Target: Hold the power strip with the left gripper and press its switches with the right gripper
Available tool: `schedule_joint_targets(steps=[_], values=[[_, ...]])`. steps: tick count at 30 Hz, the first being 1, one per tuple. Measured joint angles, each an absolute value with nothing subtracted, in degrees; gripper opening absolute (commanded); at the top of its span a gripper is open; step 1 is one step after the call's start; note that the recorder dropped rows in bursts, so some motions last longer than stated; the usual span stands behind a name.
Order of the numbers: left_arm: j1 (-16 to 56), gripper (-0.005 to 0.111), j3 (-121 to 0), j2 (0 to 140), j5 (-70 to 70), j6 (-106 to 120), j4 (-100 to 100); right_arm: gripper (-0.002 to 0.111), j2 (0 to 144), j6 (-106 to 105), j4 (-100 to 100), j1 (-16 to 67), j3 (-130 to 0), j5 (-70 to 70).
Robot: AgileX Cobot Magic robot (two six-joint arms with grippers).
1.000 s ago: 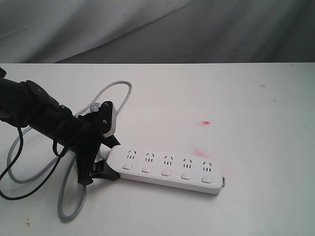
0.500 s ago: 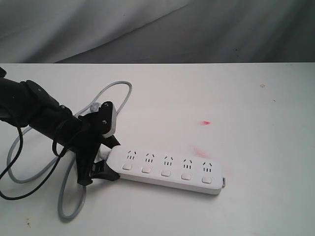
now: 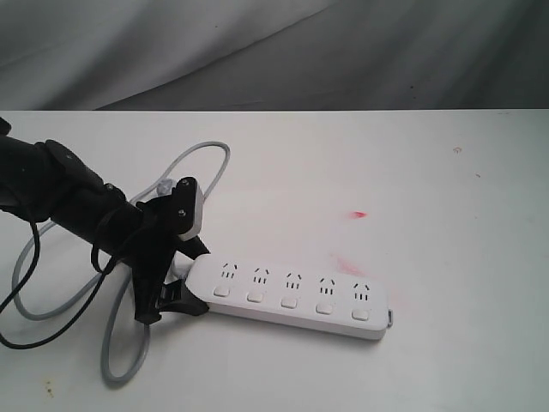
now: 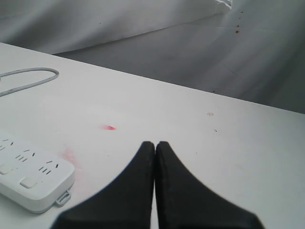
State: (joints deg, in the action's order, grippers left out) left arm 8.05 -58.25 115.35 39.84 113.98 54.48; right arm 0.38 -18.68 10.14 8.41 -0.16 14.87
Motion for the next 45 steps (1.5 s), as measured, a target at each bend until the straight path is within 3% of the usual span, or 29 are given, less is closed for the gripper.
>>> schedule_joint_targets(steps=[41, 45], values=[[8.1, 0.066, -58.3, 115.3, 39.8, 114.1, 54.5, 0.0, 0.4, -18.7, 10.1, 8.4, -0.2, 15.0], [8.1, 0.066, -58.3, 115.3, 39.8, 114.1, 54.5, 0.0, 0.3, -18.7, 10.0, 8.4, -5.9, 24.1]])
